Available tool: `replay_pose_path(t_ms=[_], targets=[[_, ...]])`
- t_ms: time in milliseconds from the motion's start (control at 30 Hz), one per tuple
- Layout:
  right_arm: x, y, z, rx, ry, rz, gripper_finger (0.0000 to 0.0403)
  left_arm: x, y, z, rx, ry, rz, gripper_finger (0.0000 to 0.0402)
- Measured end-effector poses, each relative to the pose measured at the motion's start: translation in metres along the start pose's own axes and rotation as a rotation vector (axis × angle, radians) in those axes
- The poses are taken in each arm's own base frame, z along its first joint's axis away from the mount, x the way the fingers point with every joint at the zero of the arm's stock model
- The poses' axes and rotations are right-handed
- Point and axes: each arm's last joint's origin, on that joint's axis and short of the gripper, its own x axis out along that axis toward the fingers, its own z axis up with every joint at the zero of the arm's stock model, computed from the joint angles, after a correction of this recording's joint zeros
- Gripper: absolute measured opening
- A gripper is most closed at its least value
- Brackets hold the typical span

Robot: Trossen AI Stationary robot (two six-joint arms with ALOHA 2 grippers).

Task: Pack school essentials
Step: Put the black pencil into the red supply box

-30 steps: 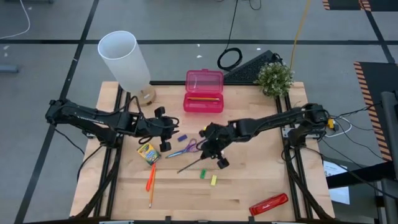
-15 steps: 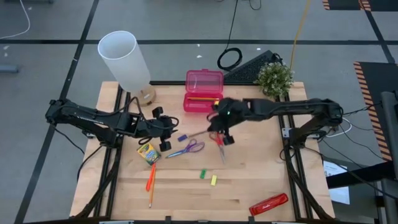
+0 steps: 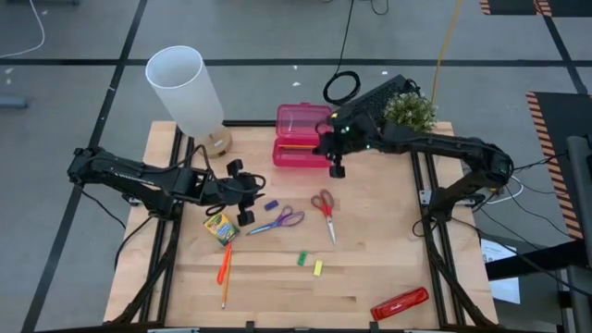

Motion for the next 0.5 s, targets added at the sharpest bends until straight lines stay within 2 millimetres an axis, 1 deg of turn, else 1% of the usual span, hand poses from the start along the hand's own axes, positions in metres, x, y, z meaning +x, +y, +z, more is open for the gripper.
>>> replay_pose_path(t_ms=[133, 300, 500], targets=[[0.001, -0.018, -0.004, 0.029, -0.061, 0.017, 0.0022, 0.0, 0.0, 0.002, -0.001, -0.018, -0.003, 0.0093], [0.003, -0.033, -0.01, 0.057, -0.09, 0.019, 0.0022, 0.0, 0.0, 0.002, -0.001, -0.021, -0.004, 0.0093], [0.017, -0.047, -0.02, 0.083, -0.11, 0.041, 0.0022, 0.0, -0.001, 0.003, -0.005, -0.032, -0.006, 0.0093]])
